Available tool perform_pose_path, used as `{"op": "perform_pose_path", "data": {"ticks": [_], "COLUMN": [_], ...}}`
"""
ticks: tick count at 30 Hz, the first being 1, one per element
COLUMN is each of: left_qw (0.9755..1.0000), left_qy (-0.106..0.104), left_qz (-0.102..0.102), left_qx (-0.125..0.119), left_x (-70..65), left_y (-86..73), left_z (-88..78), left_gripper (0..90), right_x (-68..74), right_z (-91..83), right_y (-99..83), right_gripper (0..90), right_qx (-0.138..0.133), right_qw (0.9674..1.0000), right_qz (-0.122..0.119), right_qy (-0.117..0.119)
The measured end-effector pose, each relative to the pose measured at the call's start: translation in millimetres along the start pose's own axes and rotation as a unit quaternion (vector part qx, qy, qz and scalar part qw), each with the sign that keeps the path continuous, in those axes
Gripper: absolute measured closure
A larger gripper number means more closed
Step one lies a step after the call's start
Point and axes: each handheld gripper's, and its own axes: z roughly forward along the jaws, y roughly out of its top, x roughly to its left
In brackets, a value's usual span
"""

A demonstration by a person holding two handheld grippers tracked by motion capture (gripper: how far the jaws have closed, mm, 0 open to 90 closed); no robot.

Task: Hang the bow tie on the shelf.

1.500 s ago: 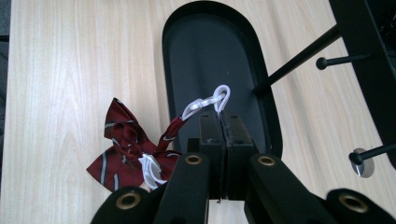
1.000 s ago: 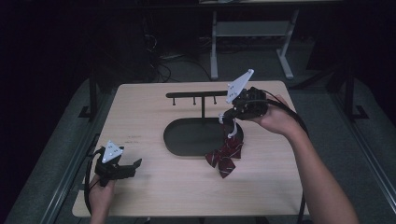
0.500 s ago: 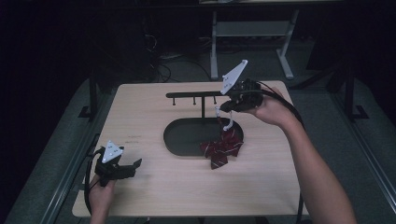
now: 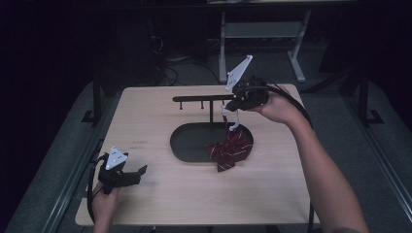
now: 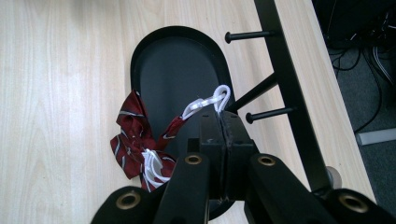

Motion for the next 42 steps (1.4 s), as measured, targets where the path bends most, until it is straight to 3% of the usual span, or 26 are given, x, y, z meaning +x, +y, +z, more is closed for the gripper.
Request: {"op": "perform_pose_path", "data": {"ticks": [21,42], "left_qw": [1.0,1.0], "left_qy": [0.001,0.0], "left_qz": [0.0,0.0], "left_qx": [-0.001,-0.003], "left_x": [1.2,1.3], "left_y": [-0.6,-0.9], "left_z": [-2.0,-1.6], "left_gripper": [16.3,16.3], "right_x": [-24.2,-48.5], "right_z": [8.3,26.4], "right_y": [11.1,9.7], "right_gripper": [88.5,88.5], "right_qx": [0.007,0.022], "right_qw": [0.9998,0.9988], "right_qz": [0.019,0.044], "right_qy": [-0.001,0.001]}}
